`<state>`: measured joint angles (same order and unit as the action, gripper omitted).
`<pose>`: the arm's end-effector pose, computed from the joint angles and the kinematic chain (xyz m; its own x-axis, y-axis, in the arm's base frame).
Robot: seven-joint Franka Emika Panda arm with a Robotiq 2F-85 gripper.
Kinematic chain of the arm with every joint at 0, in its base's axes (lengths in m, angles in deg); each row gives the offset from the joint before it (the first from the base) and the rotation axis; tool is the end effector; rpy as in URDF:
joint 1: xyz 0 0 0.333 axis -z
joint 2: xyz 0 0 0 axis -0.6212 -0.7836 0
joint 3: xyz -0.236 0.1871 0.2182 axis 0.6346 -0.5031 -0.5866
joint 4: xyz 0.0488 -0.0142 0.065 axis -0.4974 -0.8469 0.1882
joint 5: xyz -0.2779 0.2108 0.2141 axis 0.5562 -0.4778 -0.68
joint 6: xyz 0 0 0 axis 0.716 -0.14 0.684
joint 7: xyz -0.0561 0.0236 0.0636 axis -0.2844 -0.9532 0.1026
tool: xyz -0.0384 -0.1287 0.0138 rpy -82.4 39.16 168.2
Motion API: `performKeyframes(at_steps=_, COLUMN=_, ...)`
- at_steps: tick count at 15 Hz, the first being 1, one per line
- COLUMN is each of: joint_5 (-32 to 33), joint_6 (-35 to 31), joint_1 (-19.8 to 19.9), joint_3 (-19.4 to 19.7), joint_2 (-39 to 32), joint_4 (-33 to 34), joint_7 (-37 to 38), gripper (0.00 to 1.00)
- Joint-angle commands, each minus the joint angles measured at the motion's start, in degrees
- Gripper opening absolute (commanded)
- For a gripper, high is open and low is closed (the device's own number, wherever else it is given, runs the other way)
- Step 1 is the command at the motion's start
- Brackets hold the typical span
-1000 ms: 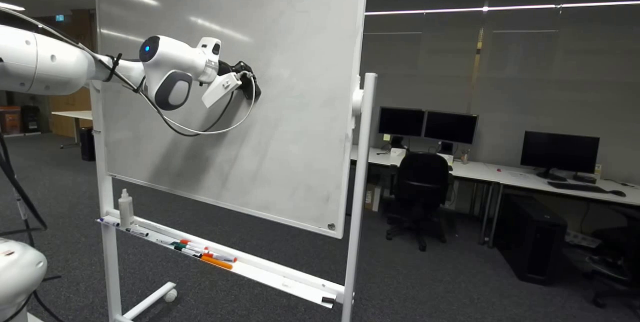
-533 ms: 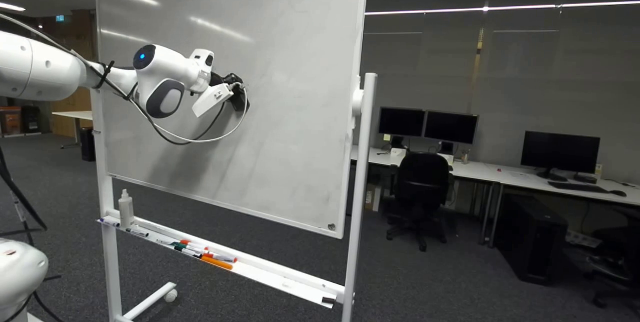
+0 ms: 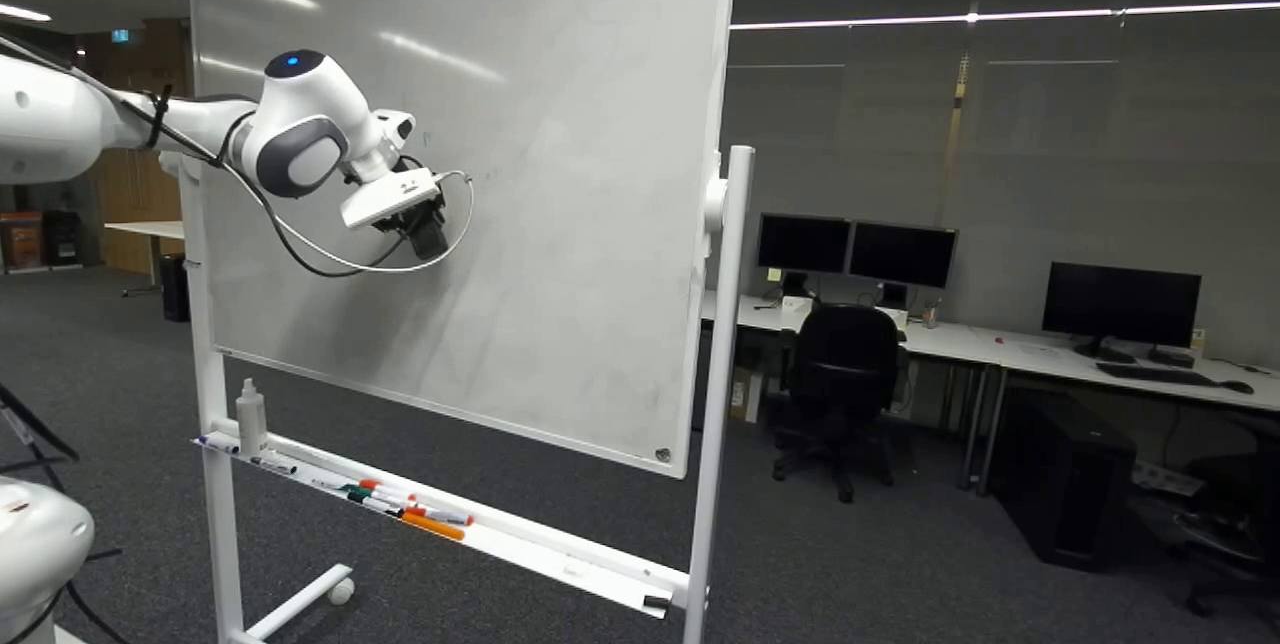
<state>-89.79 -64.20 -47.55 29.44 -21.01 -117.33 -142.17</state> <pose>0.4304 -0.0917 0.7302 0.4232 0.6661 0.6142 0.4919 -0.7382 0.4617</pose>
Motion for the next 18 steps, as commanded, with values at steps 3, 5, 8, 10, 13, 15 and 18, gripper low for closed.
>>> performKeyframes(at_steps=3, joint_5=-1.28, joint_6=26.29, joint_1=-1.29, joint_3=0.09, joint_2=5.62, joint_4=6.24, joint_7=-4.81, gripper=0.34)
performKeyframes(at_steps=5, joint_5=-1.45, joint_6=36.16, joint_1=-0.16, joint_3=2.35, joint_2=5.33, joint_4=11.02, joint_7=-6.3, gripper=0.34)
performKeyframes(at_steps=8, joint_5=0.39, joint_6=45.51, joint_1=3.78, joint_3=7.6, joint_2=3.15, joint_4=14.81, joint_7=-8.13, gripper=0.34)
performKeyframes(at_steps=10, joint_5=2.13, joint_6=49.79, joint_1=6.63, joint_3=12.5, joint_2=1.04, joint_4=15.83, joint_7=-11.24, gripper=0.34)
performKeyframes(at_steps=13, joint_5=3.9, joint_6=52.79, joint_1=11.02, joint_3=17.87, joint_2=-5.87, joint_4=18.85, joint_7=-11.88, gripper=0.34)
performKeyframes(at_steps=15, joint_5=2.4, joint_6=50.69, joint_1=12.38, joint_3=16.51, joint_2=-2.33, joint_4=14.89, joint_7=-12.54, gripper=0.59)
performKeyframes(at_steps=18, joint_5=2.4, joint_6=50.71, joint_1=13.11, joint_3=17.13, joint_2=-5.42, joint_4=16.19, joint_7=-12.71, gripper=0.59)
